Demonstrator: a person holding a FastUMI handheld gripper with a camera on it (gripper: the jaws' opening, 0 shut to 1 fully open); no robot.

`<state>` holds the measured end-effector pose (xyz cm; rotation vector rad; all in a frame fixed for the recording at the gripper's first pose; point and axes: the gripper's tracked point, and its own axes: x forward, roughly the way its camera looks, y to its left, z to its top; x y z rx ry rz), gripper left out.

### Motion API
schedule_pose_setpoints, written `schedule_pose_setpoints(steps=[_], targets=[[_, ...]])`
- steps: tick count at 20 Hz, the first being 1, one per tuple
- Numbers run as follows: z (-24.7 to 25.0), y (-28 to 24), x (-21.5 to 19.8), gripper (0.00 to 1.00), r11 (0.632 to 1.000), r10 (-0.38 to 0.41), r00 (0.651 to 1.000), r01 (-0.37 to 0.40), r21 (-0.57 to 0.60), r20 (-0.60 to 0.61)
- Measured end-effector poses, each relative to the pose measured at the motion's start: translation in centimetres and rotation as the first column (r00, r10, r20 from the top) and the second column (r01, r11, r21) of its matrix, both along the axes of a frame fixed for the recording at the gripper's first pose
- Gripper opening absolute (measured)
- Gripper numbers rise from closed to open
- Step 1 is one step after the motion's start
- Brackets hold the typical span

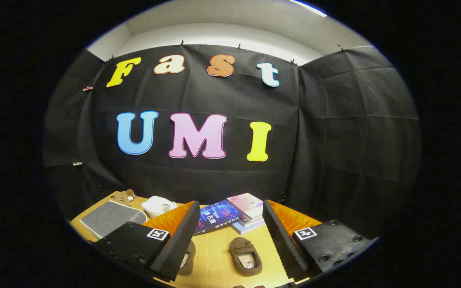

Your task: Open the storage box then place both shoes into the box .Put the left shoe in first, then the right shoe, with the right side of both shoes facing outward in a uniform manner.

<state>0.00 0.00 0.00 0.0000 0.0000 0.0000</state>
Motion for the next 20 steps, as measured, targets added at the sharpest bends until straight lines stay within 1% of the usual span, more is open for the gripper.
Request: schedule_pose_setpoints(steps=[10, 17, 20], targets=[[-0.8, 0.1, -1.0, 0.97, 1.0, -0.009, 1.0, 0.008, -0.009, -0.02], [-1.2, 1.2, -0.8, 0.97, 1.0, 0.01, 0.999, -0.01, -0.003, -0.03], [-1.4, 2.1, -0.3, 0.97, 1.0, 0.03, 0.999, -0.03, -0.001, -0.039]])
